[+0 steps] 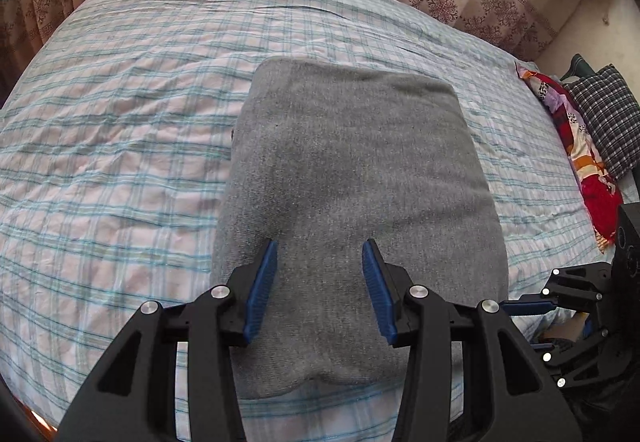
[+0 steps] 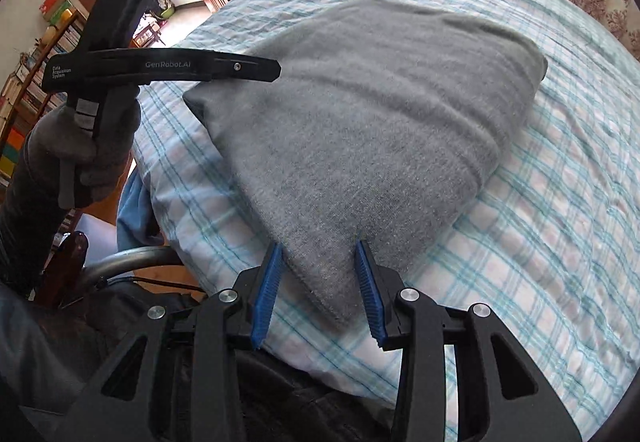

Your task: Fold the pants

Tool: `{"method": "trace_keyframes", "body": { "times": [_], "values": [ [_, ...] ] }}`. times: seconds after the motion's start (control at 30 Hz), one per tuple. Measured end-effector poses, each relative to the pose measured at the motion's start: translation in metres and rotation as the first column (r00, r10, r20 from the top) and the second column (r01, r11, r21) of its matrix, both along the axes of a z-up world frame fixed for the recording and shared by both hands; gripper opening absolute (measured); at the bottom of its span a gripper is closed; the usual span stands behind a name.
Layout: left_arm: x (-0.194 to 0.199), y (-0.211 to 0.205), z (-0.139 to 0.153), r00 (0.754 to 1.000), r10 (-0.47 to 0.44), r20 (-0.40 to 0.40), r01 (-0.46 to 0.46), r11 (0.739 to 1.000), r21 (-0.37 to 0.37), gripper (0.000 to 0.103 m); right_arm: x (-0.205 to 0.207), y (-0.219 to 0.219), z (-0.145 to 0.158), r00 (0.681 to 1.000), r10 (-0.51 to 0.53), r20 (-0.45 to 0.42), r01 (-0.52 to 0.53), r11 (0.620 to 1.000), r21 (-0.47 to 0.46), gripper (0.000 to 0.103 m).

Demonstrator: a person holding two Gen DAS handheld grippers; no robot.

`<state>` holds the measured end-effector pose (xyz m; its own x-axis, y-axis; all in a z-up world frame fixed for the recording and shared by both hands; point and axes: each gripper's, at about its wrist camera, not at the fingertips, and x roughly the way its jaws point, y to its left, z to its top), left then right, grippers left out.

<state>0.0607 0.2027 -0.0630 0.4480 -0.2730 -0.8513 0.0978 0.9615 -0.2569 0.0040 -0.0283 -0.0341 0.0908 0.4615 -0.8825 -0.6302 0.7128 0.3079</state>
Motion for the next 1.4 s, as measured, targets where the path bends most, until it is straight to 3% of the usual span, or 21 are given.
{"method": "trace_keyframes", "body": {
  "times": [0.13, 0.3, 0.43, 0.63, 0.87, 1.07, 1.4],
  "values": [
    [-0.001, -0.002, -0.012, 1.0, -0.002, -0.001, 0.002, 1.0, 0.024, 0.046, -0.007, 0.002, -0.022, 0.998, 0.035, -0.056, -0.035, 0.999, 0.0, 0.042],
    [-0.002, -0.009, -0.008, 1.0, -0.005, 0.011, 0.005, 0.998, 0.069, 0.046, -0.007, -0.005, -0.021, 0.996, 0.018, -0.084, -0.015, 0.999, 0.039, 0.042],
    [-0.01, -0.034, 0.007, 0.997, -0.067, 0.043, 0.06, 0.987, 0.147, 0.056, -0.002, -0.012, -0.007, 0.997, 0.007, -0.073, 0.0, 0.996, 0.085, 0.042],
    [-0.025, -0.079, 0.022, 0.978, -0.195, 0.07, 0.185, 0.974, 0.131, 0.056, 0.039, -0.053, 0.022, 0.984, -0.178, -0.03, 0.18, 0.968, 0.172, 0.042],
    [-0.034, -0.112, 0.006, 0.965, -0.261, 0.009, 0.259, 0.96, 0.107, 0.056, 0.113, -0.08, 0.022, 0.921, -0.389, 0.02, 0.38, 0.909, 0.172, 0.042],
    [-0.035, -0.121, -0.008, 0.958, -0.288, -0.017, 0.287, 0.947, 0.143, 0.061, 0.167, -0.061, 0.007, 0.902, -0.43, 0.045, 0.42, 0.897, 0.139, 0.042],
    [-0.035, -0.118, -0.018, 0.953, -0.302, -0.011, 0.301, 0.946, 0.12, 0.061, 0.217, -0.027, -0.035, 0.891, -0.447, 0.073, 0.448, 0.894, 0.002, 0.041]
  ]
}}
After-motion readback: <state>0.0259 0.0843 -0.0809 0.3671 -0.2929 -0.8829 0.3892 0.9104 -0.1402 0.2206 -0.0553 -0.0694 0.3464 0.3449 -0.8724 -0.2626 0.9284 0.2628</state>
